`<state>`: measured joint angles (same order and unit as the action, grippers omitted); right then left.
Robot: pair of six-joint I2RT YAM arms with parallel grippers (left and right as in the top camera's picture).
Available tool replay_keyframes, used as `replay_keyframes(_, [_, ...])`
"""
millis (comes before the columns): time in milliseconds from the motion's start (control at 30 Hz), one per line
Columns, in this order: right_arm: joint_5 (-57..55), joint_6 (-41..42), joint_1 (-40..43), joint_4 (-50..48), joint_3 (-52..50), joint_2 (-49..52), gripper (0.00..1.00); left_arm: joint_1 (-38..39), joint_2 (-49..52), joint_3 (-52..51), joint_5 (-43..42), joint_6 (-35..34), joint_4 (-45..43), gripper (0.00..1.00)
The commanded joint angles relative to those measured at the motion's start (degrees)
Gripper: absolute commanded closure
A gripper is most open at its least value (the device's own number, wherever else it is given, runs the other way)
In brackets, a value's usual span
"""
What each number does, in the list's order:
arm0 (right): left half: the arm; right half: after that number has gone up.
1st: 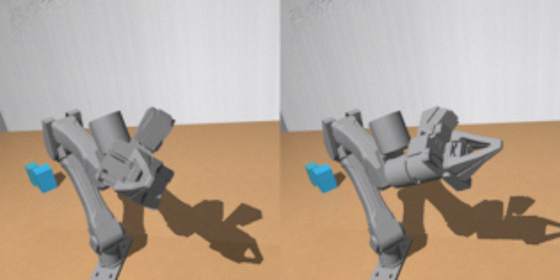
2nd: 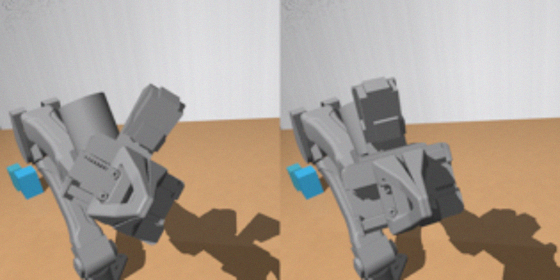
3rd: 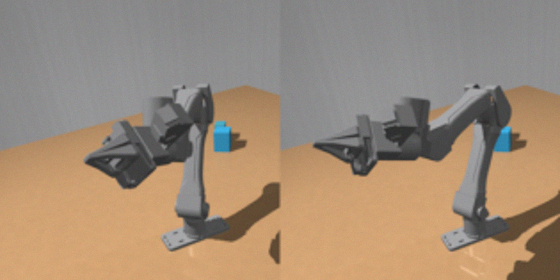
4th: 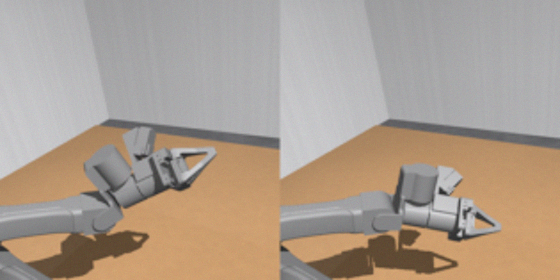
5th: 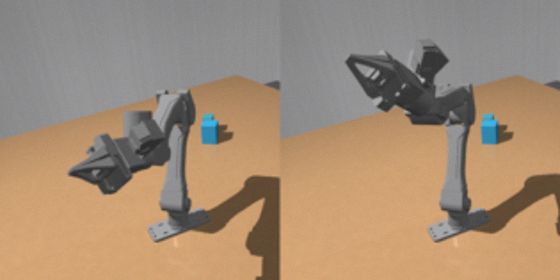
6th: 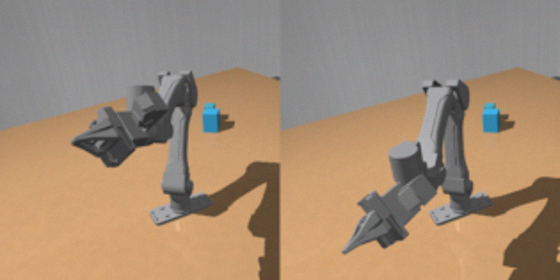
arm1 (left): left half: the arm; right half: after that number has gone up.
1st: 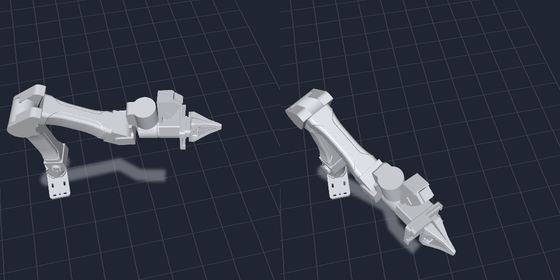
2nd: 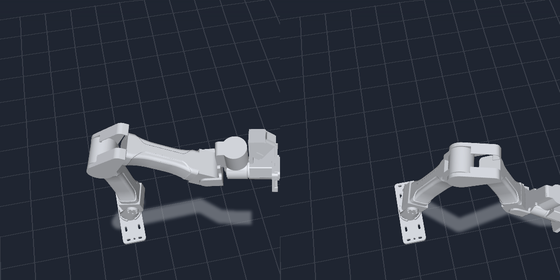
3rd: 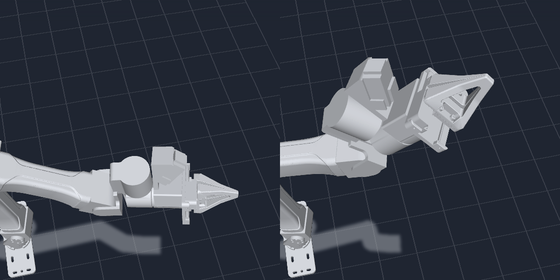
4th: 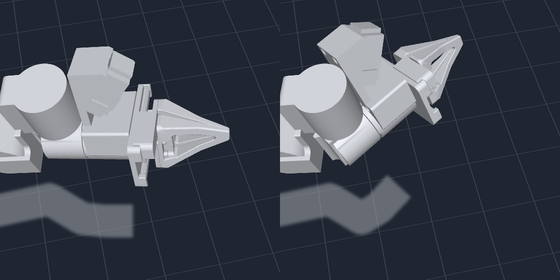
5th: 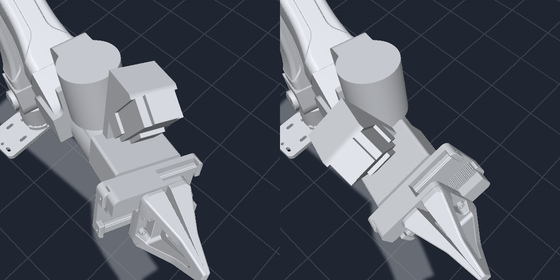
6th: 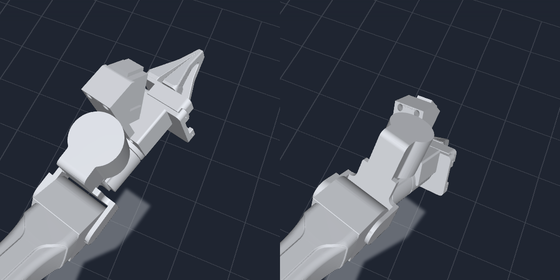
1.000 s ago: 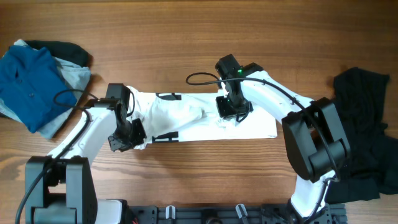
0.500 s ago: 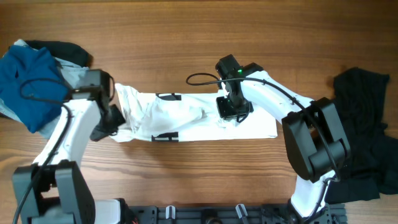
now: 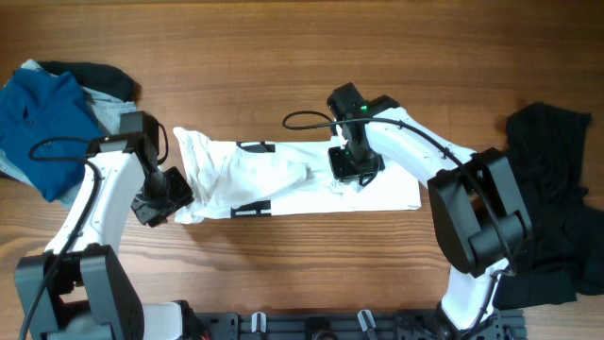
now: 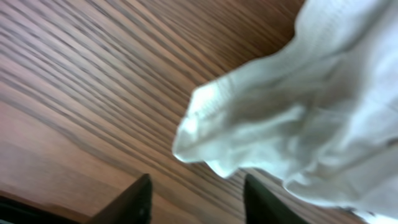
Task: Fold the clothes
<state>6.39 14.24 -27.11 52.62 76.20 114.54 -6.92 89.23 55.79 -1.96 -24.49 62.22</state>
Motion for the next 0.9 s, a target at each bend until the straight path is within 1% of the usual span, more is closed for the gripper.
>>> replay_keyframes(0, [-0.6,-0.2,0.0,0.1,-0.6,1.4,0.81,-0.2,-0.7,-0.9,-4.5,0.4,-1.1,0.5])
replay_keyframes(200, [-0.7,-0.7,0.0,0.1,-0.6,1.4,0.81,-0.2,-0.7,-7.9,-4.4,-1.6,-6.8,0.51])
replay_keyframes(300, [-0.7,-0.7,0.0,0.1,-0.6,1.4,0.81,-0.2,-0.7,-10.6,-4.4,-1.5,-11.2,0.57])
replay_keyframes(367, [-0.7,-0.7,0.0,0.1,-0.6,1.4,0.81,-0.2,-0.7,-10.8,-2.1,-1.5,-13.5,0.73])
replay_keyframes(400, [-0.7,-0.8,0.0,0.2,-0.6,1.4,0.81,-0.2,-0.7,-10.8,0.7,-1.5,-14.4,0.92])
replay_keyframes(433, [-0.7,-0.7,0.0,0.3,-0.6,1.4,0.81,-0.2,-0.7,-10.8,2.4,-1.5,-14.8,0.96])
replay_keyframes(500, [-0.7,-0.7,0.0,0.3,-0.6,1.4,0.81,-0.2,-0.7,-10.8,5.9,-1.5,-15.2,0.96])
replay_keyframes(533, [-0.7,-0.7,0.0,0.3,-0.6,1.4,0.81,-0.3,-0.7,-10.7,11.8,-1.5,-16.1,0.96])
replay_keyframes(667, [-0.7,-0.7,0.0,0.3,-0.6,1.4,0.81,-0.3,-0.8,-9.4,25.2,-1.5,-18.1,0.96])
replay_keyframes(767, [-0.7,-0.7,0.0,0.3,-0.6,1.4,0.81,-0.3,-0.8,-9.3,26.2,-1.5,-19.8,0.95])
replay_keyframes(867, [-0.7,-0.7,0.0,0.3,-0.6,1.4,0.81,-0.3,-0.8,-9.3,25.4,-1.5,-17.6,0.91])
